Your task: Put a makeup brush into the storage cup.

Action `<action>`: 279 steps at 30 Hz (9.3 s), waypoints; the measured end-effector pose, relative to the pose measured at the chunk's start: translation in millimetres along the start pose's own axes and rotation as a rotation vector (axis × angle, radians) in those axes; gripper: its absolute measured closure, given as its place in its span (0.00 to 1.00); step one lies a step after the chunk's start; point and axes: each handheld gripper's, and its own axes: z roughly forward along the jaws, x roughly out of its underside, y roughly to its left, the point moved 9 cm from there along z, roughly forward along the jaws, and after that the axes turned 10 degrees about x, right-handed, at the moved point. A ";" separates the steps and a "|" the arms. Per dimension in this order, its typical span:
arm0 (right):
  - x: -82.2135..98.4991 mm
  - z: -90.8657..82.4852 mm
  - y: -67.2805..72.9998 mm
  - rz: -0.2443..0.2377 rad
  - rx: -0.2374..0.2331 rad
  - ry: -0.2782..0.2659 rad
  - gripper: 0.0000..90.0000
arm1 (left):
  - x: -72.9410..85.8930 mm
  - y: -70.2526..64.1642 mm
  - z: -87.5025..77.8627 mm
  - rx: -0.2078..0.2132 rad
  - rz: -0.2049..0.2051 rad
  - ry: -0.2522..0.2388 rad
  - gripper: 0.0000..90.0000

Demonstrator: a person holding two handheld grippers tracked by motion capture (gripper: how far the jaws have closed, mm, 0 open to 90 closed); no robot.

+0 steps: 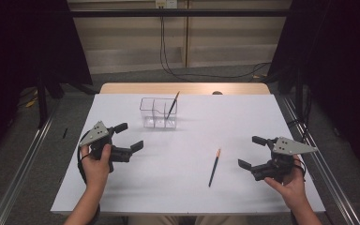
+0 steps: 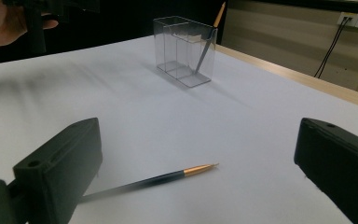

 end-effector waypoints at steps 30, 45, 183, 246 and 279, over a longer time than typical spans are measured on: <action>-7.0 13.3 5.6 0.034 0.002 0.014 0.00 | 3.1 -3.3 -20.2 -0.001 0.031 0.007 0.02; -13.1 21.9 2.1 0.059 0.023 0.042 0.00 | 4.6 1.7 -25.2 -0.014 0.013 -0.009 0.02; 33.9 99.8 24.7 -0.071 0.101 0.831 0.02 | 2.9 -4.4 -19.9 -0.001 0.034 0.002 0.02; 62.2 94.8 38.0 -0.119 0.040 0.944 0.26 | 5.3 -4.2 -15.7 0.009 0.033 0.018 0.02; 55.8 91.4 39.1 -0.138 0.014 0.995 0.75 | 5.8 -3.1 -15.7 0.001 0.036 0.022 0.02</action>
